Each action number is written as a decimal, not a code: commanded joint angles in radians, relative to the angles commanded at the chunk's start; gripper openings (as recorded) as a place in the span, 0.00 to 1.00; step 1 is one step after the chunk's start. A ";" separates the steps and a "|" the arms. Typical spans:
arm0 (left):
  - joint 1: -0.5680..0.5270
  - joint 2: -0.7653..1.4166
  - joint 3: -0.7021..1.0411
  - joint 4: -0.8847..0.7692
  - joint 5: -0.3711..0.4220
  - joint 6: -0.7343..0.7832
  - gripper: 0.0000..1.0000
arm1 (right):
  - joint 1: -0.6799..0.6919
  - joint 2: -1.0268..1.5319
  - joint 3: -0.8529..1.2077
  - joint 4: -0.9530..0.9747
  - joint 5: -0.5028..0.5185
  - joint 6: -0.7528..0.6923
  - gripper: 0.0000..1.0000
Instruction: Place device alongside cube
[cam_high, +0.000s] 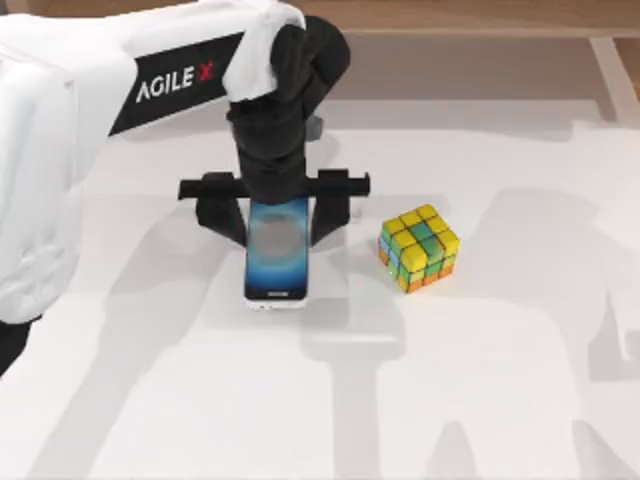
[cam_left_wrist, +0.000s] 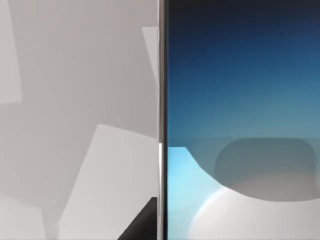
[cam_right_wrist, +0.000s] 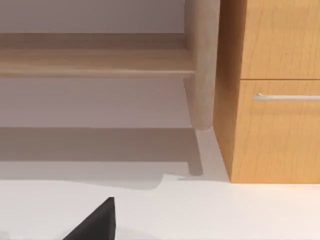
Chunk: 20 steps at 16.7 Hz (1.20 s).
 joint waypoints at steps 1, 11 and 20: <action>0.000 0.006 -0.006 0.003 -0.003 0.000 0.00 | 0.000 0.000 0.000 0.000 0.000 0.000 1.00; 0.000 0.006 -0.006 0.003 -0.003 0.000 0.45 | 0.000 0.000 0.000 0.000 0.000 0.000 1.00; 0.000 0.006 -0.006 0.003 -0.003 0.000 1.00 | 0.000 0.000 0.000 0.000 0.000 0.000 1.00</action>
